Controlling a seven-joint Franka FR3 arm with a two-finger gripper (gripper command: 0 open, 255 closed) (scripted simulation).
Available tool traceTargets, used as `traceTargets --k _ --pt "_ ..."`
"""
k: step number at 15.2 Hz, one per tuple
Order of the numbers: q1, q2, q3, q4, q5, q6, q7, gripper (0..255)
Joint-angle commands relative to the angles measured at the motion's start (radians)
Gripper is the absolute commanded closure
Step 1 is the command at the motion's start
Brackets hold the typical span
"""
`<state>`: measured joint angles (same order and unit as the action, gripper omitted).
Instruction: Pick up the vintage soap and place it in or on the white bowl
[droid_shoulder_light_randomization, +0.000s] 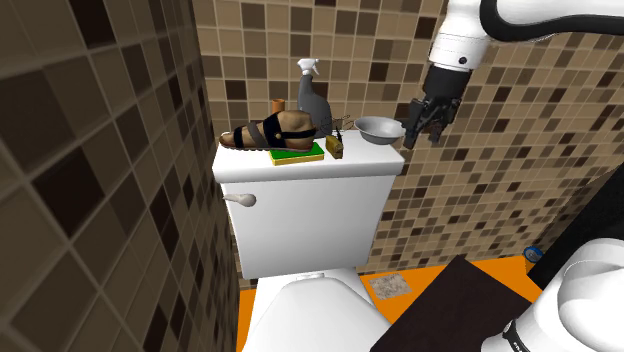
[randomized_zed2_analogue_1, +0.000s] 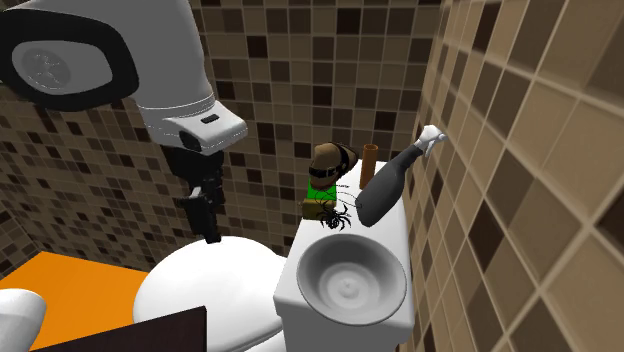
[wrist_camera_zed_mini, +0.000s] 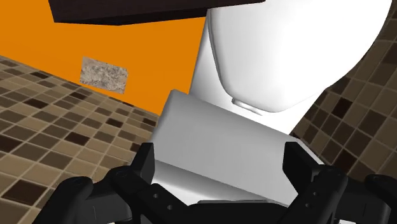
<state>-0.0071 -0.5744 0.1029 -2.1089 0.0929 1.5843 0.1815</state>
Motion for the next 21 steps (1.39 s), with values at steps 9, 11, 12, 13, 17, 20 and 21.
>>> traceTargets --k 9,11,12,13,17,20,21 --pt "-0.023 0.439 0.16 0.39 -0.104 -0.009 0.317 0" --pt "-0.016 0.538 0.181 0.494 -0.142 -0.033 0.38 0" --pt "-0.01 0.59 0.189 0.551 -0.163 -0.049 0.41 0" --pt "-0.003 0.643 0.196 0.611 -0.184 -0.067 0.44 0" --pt "0.01 0.707 0.199 0.659 -0.211 -0.065 0.477 0" --pt "0.005 0.693 0.196 0.601 -0.207 -0.02 0.475 0" --pt "0.004 0.689 0.196 0.582 -0.206 -0.005 0.475 0"
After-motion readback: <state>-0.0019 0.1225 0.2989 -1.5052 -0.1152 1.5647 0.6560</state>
